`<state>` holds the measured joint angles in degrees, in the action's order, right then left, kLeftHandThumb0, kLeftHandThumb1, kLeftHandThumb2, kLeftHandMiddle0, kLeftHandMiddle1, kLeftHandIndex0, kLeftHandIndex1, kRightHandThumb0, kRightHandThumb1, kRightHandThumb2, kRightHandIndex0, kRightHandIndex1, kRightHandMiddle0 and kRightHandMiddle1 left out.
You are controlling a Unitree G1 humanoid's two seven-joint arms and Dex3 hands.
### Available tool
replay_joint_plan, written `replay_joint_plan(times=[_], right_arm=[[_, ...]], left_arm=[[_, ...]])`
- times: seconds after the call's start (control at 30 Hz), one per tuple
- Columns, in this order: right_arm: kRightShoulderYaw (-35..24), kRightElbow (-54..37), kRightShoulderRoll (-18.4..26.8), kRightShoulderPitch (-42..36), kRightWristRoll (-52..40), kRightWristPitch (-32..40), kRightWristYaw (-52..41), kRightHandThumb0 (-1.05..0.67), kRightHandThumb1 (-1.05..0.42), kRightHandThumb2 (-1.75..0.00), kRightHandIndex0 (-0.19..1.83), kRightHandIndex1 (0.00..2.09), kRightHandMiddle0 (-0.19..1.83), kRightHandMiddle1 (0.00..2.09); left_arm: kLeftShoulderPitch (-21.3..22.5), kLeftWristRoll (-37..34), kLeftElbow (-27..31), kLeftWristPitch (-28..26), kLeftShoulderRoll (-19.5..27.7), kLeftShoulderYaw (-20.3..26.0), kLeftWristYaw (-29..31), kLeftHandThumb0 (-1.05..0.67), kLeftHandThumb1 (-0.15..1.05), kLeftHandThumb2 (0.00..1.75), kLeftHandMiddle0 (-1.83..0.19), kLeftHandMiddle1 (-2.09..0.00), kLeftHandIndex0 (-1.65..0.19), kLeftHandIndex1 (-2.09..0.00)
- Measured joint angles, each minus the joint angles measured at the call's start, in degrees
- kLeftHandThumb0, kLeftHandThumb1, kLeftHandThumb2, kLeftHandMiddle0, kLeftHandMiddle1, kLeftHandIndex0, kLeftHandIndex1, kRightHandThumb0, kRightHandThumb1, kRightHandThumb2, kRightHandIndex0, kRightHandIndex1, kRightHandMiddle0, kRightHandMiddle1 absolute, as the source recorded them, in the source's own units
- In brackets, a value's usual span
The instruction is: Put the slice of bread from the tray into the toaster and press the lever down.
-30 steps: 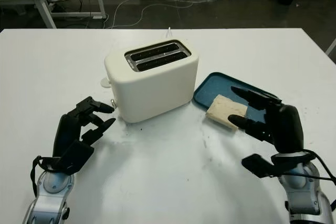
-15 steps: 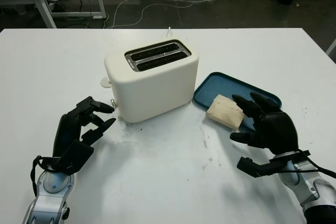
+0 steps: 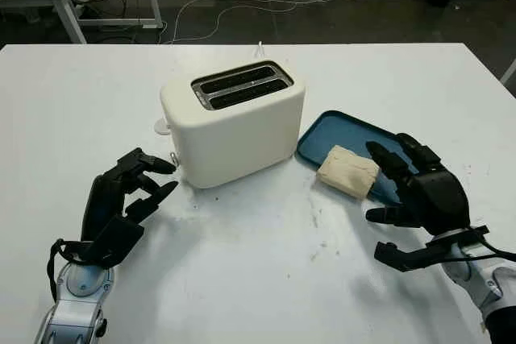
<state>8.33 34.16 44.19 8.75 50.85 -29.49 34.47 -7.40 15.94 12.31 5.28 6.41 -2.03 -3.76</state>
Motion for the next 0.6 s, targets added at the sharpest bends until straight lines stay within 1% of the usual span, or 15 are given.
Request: replay_joint_plan(times=[0.13, 0.23, 0.4, 0.6], right_arm=[[2.9, 3.5, 0.1, 2.0, 1.8, -0.4, 5.1, -0.75, -0.79, 0.0, 0.34, 0.05, 0.41, 0.04], [5.3, 6.1, 0.1, 3.7, 2.0, -1.5, 7.8, -0.67, -0.8, -0.01, 0.38, 0.04, 0.45, 0.03], [8.6, 8.4, 0.1, 6.2, 2.1, -2.5, 9.3, -0.63, -0.81, 0.0, 0.4, 0.03, 0.46, 0.02], [12.3, 9.3, 0.1, 8.8, 2.9, -2.9, 9.2, -0.66, -0.81, 0.0, 0.41, 0.02, 0.46, 0.01]], left_arm=[[0.2, 0.0, 0.1, 0.0, 0.0, -0.1, 0.1, -0.31, 0.92, 0.13, -0.63, -1.6, -0.57, -1.2], [0.5, 0.0, 0.1, -0.1, 0.0, -0.1, 0.1, -0.32, 0.92, 0.13, -0.62, -1.6, -0.56, -1.21], [0.9, 0.0, 0.4, -0.3, 0.1, -0.1, 0.3, -0.32, 0.92, 0.13, -0.63, -1.61, -0.56, -1.22], [1.0, 0.0, 0.5, -0.6, 0.1, -0.1, 0.3, -0.31, 0.92, 0.14, -0.62, -1.62, -0.55, -1.24]])
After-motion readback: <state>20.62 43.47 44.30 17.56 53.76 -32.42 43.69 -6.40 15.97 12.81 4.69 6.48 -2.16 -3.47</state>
